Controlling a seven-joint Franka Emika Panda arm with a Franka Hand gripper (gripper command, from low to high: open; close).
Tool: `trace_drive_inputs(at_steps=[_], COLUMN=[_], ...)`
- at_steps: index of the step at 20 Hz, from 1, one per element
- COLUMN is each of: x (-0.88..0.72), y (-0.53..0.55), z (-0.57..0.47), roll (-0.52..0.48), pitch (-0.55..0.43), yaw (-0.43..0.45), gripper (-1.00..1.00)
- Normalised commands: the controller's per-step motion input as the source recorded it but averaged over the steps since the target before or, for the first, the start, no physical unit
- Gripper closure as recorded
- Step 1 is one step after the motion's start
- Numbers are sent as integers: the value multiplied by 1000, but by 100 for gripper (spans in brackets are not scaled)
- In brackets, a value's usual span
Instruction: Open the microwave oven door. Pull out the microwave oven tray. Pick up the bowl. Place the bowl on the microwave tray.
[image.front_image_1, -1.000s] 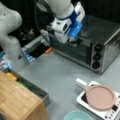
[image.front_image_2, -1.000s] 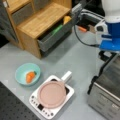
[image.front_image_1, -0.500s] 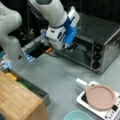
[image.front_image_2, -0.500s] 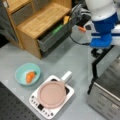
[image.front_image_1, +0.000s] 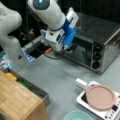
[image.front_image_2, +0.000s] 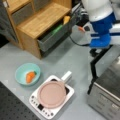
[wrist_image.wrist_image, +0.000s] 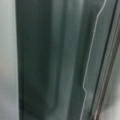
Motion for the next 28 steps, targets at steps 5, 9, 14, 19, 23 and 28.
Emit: trace_drive_inputs(at_steps=[5,9,14,19,23,28], x=[-56,36,112,208,301,309], y=[-390,-260,-112,-196,-424,-438], z=[-244,-132,-100,-194,-327,-266], roll=[427,324,221,197,189,222], pitch=[92,64,8,-40,-52,-22], yaw=[111,79,82,117,149,235], gripper=[-100,-100,-100,-100,-100,-100])
